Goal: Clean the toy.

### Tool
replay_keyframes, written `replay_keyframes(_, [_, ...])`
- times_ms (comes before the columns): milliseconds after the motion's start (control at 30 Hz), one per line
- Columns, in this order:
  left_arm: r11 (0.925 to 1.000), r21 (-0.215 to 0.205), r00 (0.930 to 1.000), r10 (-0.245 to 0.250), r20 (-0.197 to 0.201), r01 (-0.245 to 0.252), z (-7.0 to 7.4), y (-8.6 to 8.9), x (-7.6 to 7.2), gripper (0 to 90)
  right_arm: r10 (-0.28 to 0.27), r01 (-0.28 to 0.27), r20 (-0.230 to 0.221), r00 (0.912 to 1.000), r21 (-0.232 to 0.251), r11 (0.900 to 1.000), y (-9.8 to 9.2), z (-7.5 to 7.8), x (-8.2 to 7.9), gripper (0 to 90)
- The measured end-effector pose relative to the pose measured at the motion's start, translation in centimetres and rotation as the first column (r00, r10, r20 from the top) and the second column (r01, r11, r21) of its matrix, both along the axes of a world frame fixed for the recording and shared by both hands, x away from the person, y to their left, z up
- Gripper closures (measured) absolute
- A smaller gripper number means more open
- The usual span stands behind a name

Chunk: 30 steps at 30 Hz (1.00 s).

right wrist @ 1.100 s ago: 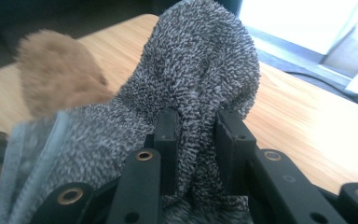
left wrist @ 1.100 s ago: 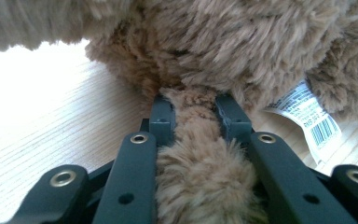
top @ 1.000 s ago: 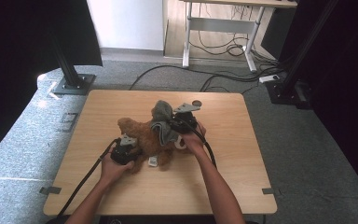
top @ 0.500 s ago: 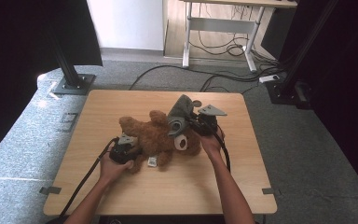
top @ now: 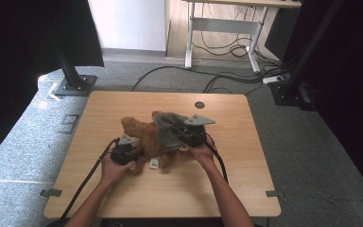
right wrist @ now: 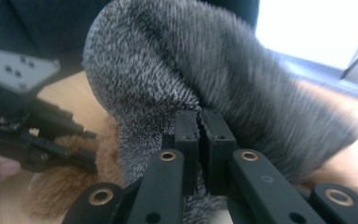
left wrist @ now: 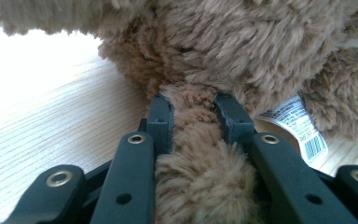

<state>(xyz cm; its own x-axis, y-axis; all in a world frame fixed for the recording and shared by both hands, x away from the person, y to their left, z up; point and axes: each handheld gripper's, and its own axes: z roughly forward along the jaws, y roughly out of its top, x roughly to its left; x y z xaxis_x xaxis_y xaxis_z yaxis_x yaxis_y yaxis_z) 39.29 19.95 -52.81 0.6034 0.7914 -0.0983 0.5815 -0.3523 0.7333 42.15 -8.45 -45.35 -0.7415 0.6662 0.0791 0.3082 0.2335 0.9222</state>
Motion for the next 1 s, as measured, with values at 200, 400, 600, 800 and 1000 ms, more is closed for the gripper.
replay_keyframes(200, [1.0000,-0.001,1.0000,-0.003,-0.001,0.003,0.0,0.0,0.0,69.5,0.022,-0.023,-0.023,0.9995,-0.027,0.999,1.7,-0.9,0.5,67.8])
replay_keyframes(400, [1.0000,0.002,1.0000,-0.002,0.001,0.002,0.0,0.0,0.0,69.5,-0.046,0.048,0.018,0.9988,-0.108,0.993,2.5,-0.4,0.4,34.3])
replay_keyframes(600, [1.0000,0.000,1.0000,-0.005,-0.002,0.005,0.1,0.1,-0.1,68.8,-0.074,0.066,-0.051,0.9959,-0.150,0.986,2.7,-1.4,2.0,35.0])
replay_keyframes(800, [0.9999,0.011,0.9999,-0.013,0.002,0.013,0.3,0.2,-0.3,66.3,-0.017,0.004,-0.088,0.9960,-0.138,0.990,2.7,-1.3,2.1,74.0])
replay_keyframes(1000, [1.0000,0.009,1.0000,-0.001,-0.001,0.001,0.1,0.2,-0.1,65.8,0.112,-0.114,-0.042,0.9928,-0.060,0.992,3.7,-0.2,0.1,77.3])
